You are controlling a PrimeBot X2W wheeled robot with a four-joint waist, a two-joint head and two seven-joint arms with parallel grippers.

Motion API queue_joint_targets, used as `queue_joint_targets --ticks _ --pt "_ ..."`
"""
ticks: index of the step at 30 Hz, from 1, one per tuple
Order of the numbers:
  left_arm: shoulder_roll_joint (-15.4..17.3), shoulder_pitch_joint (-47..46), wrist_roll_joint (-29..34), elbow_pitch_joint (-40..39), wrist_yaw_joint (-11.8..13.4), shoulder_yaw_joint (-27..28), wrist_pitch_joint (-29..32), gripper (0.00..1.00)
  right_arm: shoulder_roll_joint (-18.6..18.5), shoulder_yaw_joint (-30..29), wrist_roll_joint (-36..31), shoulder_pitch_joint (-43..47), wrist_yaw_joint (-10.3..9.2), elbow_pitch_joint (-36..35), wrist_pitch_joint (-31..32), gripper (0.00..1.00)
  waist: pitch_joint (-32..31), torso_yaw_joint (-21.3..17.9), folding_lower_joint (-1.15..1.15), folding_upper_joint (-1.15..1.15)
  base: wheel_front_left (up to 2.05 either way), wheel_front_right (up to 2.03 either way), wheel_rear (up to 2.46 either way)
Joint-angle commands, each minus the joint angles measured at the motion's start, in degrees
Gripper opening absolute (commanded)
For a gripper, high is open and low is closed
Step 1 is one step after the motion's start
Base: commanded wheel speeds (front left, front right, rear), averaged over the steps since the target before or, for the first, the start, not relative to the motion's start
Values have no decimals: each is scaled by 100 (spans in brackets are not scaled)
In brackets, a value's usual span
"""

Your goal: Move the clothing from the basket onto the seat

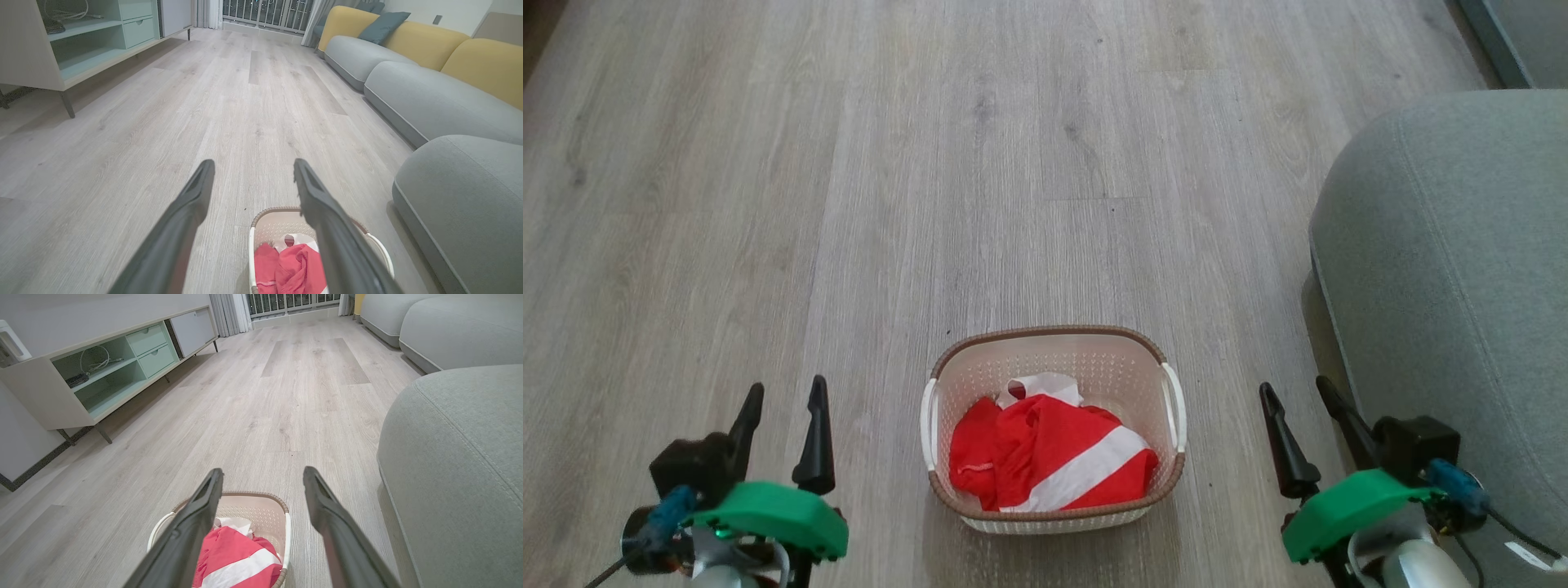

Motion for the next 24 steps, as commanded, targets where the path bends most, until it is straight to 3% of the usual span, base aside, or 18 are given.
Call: queue_joint_targets --ticks 1,17,24 --pt "85 -150 173 -178 49 180 -88 100 -25 108 -159 -232 -1 -148 -97 100 0 -3 0 0 0 0 0" --pt "79 -153 1178 -102 -22 278 -356 100 57 115 -827 -220 -1 -40 -368 100 4 -22 0 0 0 0 0" --pt "74 -168 1150 -51 -52 308 -358 100 63 99 -802 -232 -1 -2 -370 100 9 -25 0 0 0 0 0"
